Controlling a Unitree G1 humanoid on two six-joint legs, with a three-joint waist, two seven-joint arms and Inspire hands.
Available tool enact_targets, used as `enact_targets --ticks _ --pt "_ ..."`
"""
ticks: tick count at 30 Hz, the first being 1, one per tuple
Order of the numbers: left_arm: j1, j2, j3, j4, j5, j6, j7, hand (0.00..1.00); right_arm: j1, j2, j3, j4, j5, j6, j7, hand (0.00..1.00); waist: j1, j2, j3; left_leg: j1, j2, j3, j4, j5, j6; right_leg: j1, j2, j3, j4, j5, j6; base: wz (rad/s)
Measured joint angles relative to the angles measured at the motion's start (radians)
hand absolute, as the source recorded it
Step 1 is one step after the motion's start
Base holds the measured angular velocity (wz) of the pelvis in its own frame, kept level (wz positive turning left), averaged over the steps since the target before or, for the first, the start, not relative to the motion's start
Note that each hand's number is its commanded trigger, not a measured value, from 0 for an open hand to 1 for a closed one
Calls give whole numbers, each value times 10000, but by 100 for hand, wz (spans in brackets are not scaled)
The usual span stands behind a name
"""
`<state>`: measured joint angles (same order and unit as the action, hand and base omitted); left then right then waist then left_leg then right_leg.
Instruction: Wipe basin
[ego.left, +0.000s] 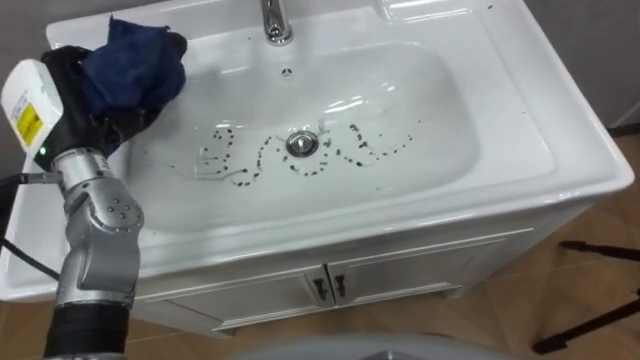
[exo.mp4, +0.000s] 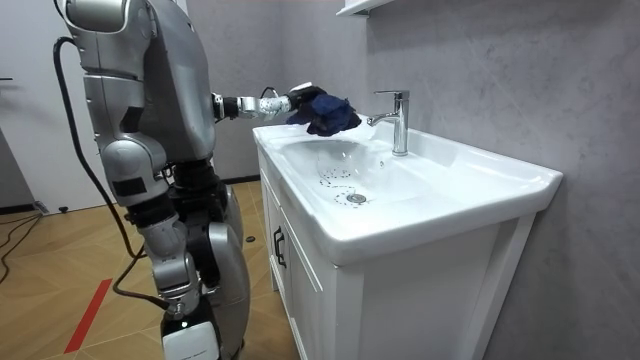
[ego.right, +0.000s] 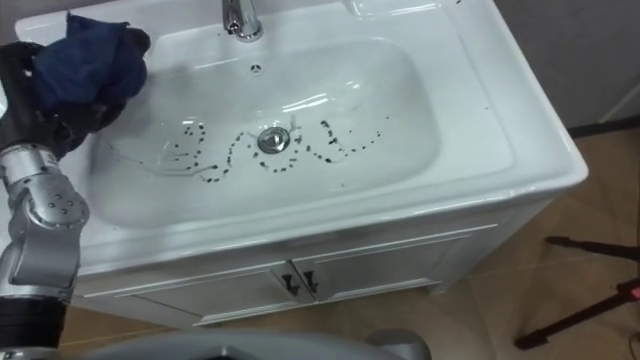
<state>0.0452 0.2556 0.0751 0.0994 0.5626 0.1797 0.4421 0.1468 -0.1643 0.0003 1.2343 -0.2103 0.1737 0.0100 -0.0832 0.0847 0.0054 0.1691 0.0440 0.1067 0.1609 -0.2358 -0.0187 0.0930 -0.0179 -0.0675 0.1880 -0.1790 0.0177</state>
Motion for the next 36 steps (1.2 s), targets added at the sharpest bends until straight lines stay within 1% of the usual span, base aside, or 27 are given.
enact_targets --ticks 6,8,11,13,17,21,23,24,26,29,32,36 --pt "181 -7 -406 210 -1 35 -448 100 -73 -7 11 110 7 -4 67 0 -66 -21 13 -5 -1 41 1 0 0 -44 0 61 9 -1 1 -2" --pt "189 -6 -528 265 -1 35 -822 100 -142 -22 117 106 -2 -4 161 0 -94 -62 41 -22 -1 41 1 0 0 -99 3 64 12 -2 2 0" --pt "190 3 -700 445 8 35 -1287 100 -211 -42 202 103 -2 -18 264 0 -160 -98 52 -30 -1 37 7 0 0 -96 4 62 13 -2 3 0" --pt "184 28 -777 562 20 38 -1515 100 -237 -43 195 97 -3 -71 279 0 -252 -91 45 -43 0 -2 21 0 0 -91 3 33 -8 -2 3 2" --pt "182 44 -1094 941 723 38 -1988 100 -252 -49 194 106 -1 -106 278 0 -322 -71 36 -62 5 -16 23 0 0 -98 1 -13 -13 -1 1 1" --pt "182 45 -1231 969 1121 38 -2289 100 -282 -52 179 107 -5 -120 281 0 -355 -68 34 -100 5 -16 24 0 0 -87 0 -17 -14 0 1 0" --pt "183 46 -1231 965 1841 37 -2455 100 -272 -51 172 98 -133 -208 282 0 -365 -55 28 -101 5 0 24 0 0 -112 -1 -22 -27 0 0 0" --pt "183 47 -1230 958 2030 39 -2523 100 -266 -51 176 97 -171 -215 282 0 -367 -52 26 -101 5 0 24 0 0 -121 -1 -22 -31 0 0 0" --pt "182 47 -1272 955 2854 53 -2690 100 -270 -56 193 67 -344 -204 306 0 -376 -35 14 -110 5 7 24 0 0 -134 -1 -5 -31 0 1 0" --pt "183 47 -1384 956 3527 137 -2875 100 -270 -106 205 33 -343 -218 370 0 -380 -5 -8 -168 5 20 35 0 0 -150 -4 0 -16 0 0 0" --pt "183 50 -1579 959 3975 226 -3045 100 -277 -174 263 25 -353 -230 370 0 -374 15 -22 -185 6 34 40 0 0 -231 -4 4 1 0 0 0" --pt "182 51 -1591 959 4605 314 -3281 100 -279 -338 268 -18 -363 -228 360 0 -392 52 -21 -177 6 109 44 0 0 -253 7 111 -3 0 0 -5"
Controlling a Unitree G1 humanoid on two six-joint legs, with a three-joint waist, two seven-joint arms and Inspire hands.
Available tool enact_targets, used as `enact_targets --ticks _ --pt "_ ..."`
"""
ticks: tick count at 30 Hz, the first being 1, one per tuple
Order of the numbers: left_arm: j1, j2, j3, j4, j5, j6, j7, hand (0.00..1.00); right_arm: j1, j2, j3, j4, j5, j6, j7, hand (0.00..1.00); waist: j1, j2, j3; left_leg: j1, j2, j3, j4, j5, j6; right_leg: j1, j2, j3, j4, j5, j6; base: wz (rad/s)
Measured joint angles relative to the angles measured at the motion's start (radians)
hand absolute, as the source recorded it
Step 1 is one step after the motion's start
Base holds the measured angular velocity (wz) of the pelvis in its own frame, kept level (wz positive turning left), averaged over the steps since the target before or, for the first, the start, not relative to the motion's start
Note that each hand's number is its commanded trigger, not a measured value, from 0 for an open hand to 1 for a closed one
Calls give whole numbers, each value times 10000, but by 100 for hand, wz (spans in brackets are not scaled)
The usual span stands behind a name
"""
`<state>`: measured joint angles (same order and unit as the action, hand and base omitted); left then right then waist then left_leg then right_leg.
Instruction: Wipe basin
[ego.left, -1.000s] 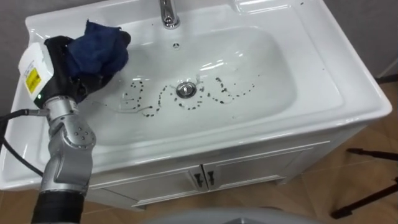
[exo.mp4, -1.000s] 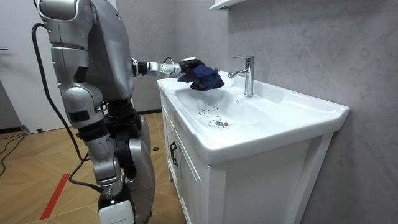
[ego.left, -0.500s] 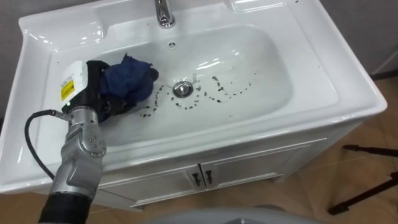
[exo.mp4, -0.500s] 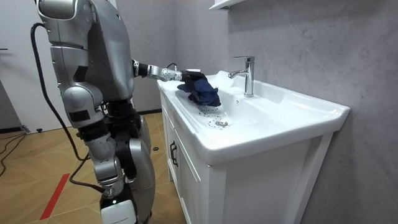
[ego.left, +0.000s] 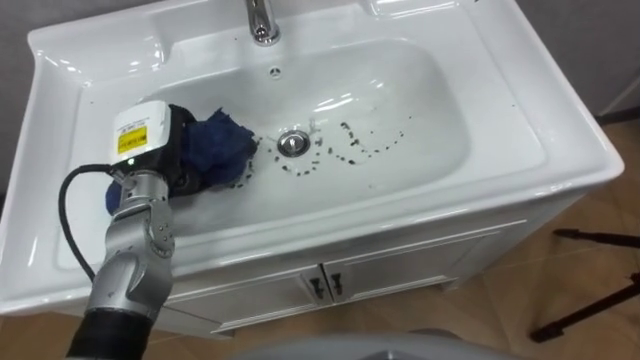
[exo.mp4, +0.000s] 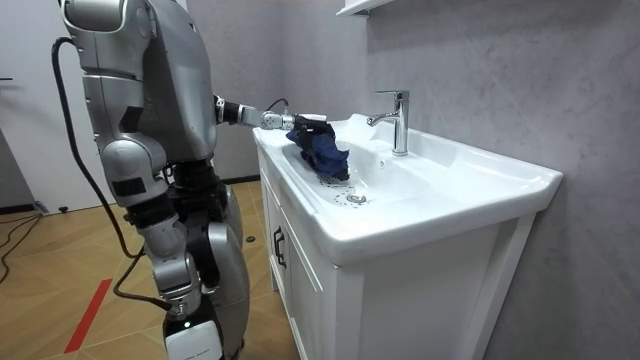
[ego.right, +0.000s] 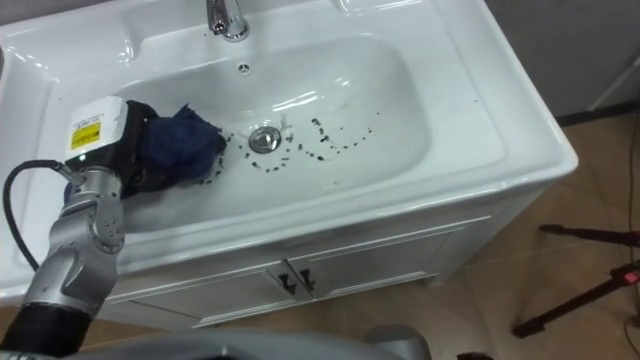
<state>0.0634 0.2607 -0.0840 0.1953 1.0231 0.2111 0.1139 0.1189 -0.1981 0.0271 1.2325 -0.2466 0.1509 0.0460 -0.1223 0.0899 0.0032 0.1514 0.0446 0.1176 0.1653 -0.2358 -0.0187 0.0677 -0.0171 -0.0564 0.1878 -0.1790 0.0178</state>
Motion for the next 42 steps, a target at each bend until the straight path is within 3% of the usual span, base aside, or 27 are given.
enact_targets --ticks 11,18,26,42 --pt "-6 22 -1 1 1215 233 -295 100 -14 -56 -30 -101 -424 -89 -13 0 -99 68 72 -6 10 192 -17 0 0 32 15 145 -5 11 5 -4" --pt "-12 81 -2 1 1215 231 -678 100 -56 -95 -32 -101 -440 -95 -11 0 -116 133 77 -55 10 201 -15 0 0 7 16 149 -46 11 6 0" --pt "-26 403 -128 1 1221 232 -869 100 -105 -125 -67 119 -566 -224 -252 0 -138 136 92 -48 10 203 -15 0 0 32 6 129 -44 10 5 0" --pt "-108 420 -421 1 1278 227 -1280 100 -223 -229 -57 -22 -560 -305 -459 0 -127 119 98 -168 17 169 35 0 0 -16 -13 -26 -36 10 5 2"
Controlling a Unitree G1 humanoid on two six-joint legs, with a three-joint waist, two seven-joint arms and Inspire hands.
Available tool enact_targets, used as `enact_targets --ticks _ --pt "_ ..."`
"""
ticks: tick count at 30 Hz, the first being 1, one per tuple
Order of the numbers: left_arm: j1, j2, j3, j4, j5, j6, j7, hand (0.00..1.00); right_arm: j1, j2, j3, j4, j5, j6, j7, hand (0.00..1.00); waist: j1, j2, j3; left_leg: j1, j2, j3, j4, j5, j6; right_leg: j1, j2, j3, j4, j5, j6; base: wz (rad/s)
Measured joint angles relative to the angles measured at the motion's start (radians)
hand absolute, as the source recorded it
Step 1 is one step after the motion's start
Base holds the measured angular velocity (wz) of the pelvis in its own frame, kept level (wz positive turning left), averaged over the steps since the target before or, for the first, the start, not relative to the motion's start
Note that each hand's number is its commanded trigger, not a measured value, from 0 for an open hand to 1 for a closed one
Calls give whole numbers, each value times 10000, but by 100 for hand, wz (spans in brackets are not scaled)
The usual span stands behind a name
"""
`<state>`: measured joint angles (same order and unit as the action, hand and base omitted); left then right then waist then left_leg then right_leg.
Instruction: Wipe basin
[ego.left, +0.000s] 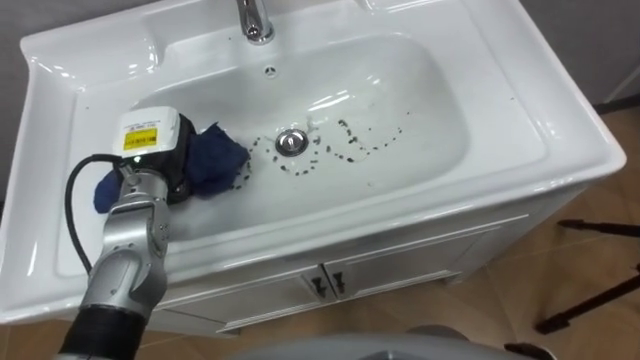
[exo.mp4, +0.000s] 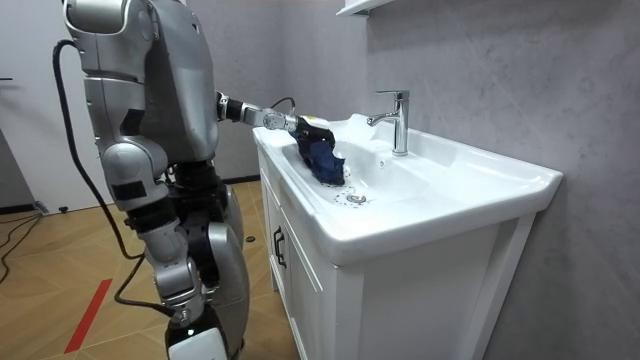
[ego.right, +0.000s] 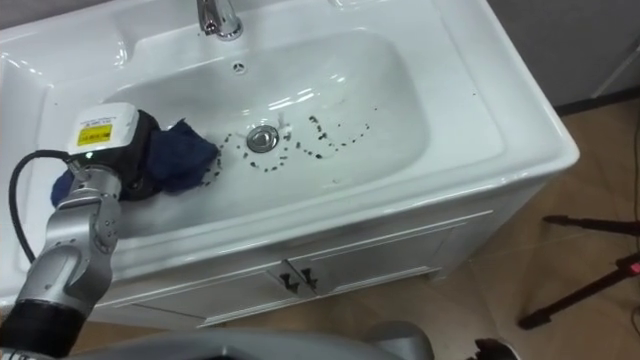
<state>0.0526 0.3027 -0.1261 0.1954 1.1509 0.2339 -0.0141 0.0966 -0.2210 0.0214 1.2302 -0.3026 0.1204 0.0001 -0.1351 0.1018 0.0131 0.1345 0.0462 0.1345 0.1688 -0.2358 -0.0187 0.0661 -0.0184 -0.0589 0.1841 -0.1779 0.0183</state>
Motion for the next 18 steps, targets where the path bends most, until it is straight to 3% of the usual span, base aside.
enact_targets --ticks 4,11,18 --pt "0 0 -62 -1 16 77 -218 100 14 0 12 -2 -3 4 30 0 -11 -33 -8 40 -1 0 -2 0 0 31 -1 1 -4 0 0 0" --pt "0 0 -1185 30 463 306 -742 100 5 14 362 93 10 24 30 0 -83 -77 7 168 -4 6 -13 0 0 46 -4 -14 -1 0 0 0" --pt "-8 3 -1620 303 636 385 -766 100 19 129 450 105 2 46 26 0 -356 -237 -11 189 -2 40 -3 0 0 27 3 28 7 0 1 0"
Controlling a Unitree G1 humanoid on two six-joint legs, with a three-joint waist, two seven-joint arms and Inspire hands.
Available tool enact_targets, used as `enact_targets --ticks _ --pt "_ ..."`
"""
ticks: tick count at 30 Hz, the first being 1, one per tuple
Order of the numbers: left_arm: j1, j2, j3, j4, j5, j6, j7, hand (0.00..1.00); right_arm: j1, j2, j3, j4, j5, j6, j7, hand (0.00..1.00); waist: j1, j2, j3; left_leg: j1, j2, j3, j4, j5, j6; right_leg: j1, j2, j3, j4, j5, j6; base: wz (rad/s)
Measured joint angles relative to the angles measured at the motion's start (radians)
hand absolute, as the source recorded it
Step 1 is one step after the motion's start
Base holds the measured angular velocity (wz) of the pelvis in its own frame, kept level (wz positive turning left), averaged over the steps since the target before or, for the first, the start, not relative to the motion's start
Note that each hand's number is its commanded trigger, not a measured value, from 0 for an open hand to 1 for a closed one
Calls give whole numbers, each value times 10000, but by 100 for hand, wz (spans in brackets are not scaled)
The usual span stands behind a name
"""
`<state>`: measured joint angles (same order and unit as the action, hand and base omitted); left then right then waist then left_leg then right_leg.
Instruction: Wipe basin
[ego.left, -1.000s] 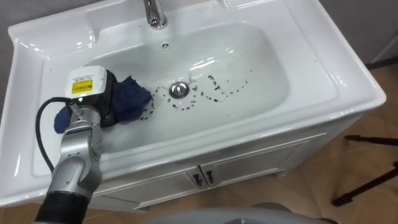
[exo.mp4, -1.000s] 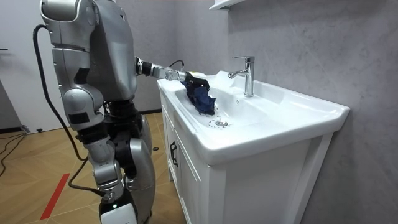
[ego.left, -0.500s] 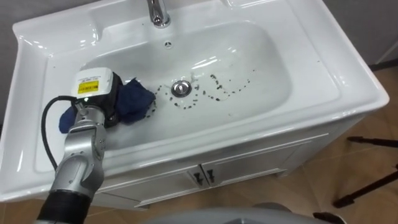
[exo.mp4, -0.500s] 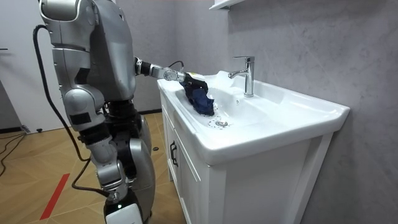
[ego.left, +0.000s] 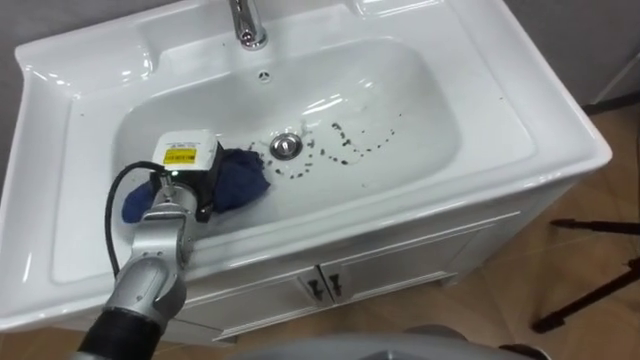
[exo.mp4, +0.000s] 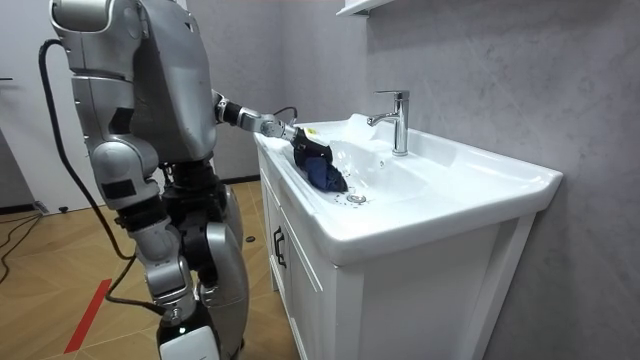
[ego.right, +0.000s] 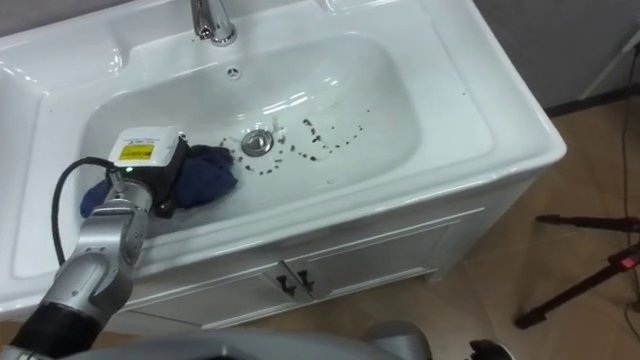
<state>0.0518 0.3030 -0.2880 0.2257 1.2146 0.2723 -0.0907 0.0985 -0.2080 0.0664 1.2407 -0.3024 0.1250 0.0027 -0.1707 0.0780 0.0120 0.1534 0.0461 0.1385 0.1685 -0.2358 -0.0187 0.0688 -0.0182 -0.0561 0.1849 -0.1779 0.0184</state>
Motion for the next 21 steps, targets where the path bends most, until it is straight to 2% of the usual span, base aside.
enact_targets --ticks 4,10,13,21 --pt "0 1 -45 -2 -12 56 3 100 -13 107 -1 -5 5 -4 -19 0 -145 -116 4 7 0 12 3 0 0 -12 -3 10 -1 0 0 0" --pt "-47 -78 -441 -2 -8 352 2 100 -14 108 41 -2 1 207 -67 0 -163 -116 3 5 -2 19 2 0 0 -19 1 19 -10 6 5 0" --pt "-75 -108 -558 -2 -17 454 -7 100 -13 102 343 -6 54 289 -107 0 -166 -121 2 5 -1 19 0 0 0 -12 -1 20 0 6 5 0" --pt "-715 -312 -918 712 -63 476 87 100 -37 109 695 8 230 295 -126 0 -207 -214 -4 -6 -2 22 -12 0 0 20 0 9 3 6 7 0"
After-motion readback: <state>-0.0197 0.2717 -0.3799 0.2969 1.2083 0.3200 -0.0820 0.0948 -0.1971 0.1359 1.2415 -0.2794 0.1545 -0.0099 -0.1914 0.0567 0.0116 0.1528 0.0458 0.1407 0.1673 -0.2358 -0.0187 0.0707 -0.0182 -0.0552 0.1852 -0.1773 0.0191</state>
